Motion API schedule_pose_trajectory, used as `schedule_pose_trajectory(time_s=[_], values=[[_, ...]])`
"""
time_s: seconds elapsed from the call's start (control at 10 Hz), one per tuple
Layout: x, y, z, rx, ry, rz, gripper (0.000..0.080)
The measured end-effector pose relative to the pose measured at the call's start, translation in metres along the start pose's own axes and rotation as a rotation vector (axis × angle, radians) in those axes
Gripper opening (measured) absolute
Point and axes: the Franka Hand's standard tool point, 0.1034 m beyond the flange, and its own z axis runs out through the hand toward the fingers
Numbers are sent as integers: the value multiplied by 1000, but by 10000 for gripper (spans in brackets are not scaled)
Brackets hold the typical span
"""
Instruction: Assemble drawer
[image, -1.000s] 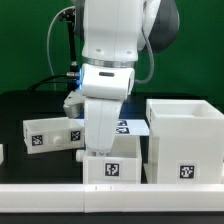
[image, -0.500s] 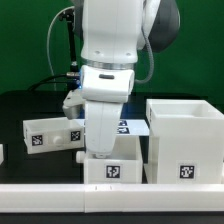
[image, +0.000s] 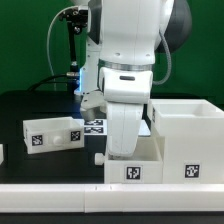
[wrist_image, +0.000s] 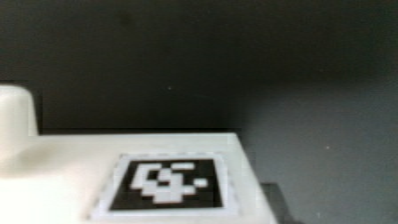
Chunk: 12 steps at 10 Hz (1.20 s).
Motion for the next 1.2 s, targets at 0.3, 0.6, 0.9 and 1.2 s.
schedule_pose_trajectory(time_s=[0.3, 0.6, 0.9, 1.2], values=[[-1, -7, 4, 13, -3, -4, 38], [-2, -10, 8, 1, 2, 5, 38], [-3, -9, 8, 0, 2, 5, 38], [-15, -17, 13, -40, 11, -125, 38]])
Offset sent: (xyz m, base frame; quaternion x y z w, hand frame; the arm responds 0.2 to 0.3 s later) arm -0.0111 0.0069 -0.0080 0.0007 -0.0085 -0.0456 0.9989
